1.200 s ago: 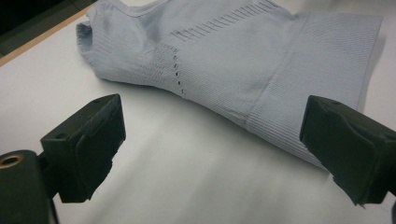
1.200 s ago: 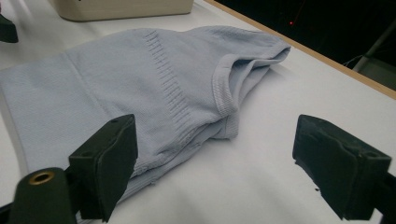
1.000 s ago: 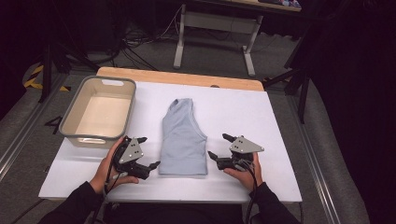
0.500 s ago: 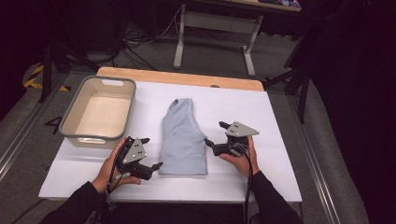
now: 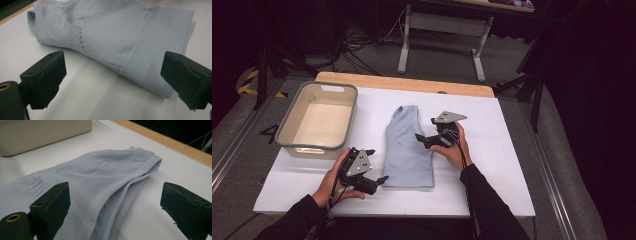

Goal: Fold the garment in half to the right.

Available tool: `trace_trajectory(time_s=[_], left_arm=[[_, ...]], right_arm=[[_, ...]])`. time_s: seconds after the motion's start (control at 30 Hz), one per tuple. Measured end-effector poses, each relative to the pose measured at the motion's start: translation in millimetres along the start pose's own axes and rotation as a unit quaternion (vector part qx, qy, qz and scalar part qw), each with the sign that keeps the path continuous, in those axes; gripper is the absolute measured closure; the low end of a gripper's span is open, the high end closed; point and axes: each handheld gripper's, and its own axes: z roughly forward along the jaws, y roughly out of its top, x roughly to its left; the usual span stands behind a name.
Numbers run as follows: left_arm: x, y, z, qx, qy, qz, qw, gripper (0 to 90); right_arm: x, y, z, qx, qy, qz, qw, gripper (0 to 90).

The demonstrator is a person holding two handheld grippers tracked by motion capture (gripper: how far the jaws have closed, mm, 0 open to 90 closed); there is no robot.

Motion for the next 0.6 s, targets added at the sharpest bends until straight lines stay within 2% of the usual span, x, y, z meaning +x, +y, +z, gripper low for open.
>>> trace_trajectory(time_s=[0.17,0.2,0.33,0.37,0.4,0.53,0.6], left_arm=[[0.0,-0.1,-0.2,-0.001,-0.003,-0.001,1.0000,7.3],[0.1,-0.2,-0.1,0.000,-0.003,0.000,1.0000,7.3],[-0.4,-0.5,1.4,0.003,-0.007,0.001,1.0000,7.2],[-1.1,-0.4,1.8,0.003,-0.009,0.000,1.0000,7.2],[-1.5,-0.4,2.1,0.003,-0.009,0.001,1.0000,7.3],[-1.5,-0.3,2.1,0.003,-0.008,0.001,1.0000,7.3],[-1.4,-0.4,2.6,0.005,-0.010,0.002,0.9999,7.3]], right_arm=[[-5.4,-0.4,20.2,0.030,0.006,0.020,0.9993,7.3],[-8.1,-1.6,24.7,0.034,0.011,0.030,0.9989,7.5],[-9.6,-2.8,28.5,0.041,0.016,0.040,0.9983,7.4],[-9.7,-3.5,29.4,0.045,0.019,0.043,0.9979,7.6],[-10.1,-5.6,31.7,0.053,0.034,0.047,0.9969,7.7],[-7.0,-7.1,35.3,0.066,0.048,0.050,0.9954,7.7],[-3.5,-7.9,39.5,0.082,0.044,0.042,0.9948,7.6]])
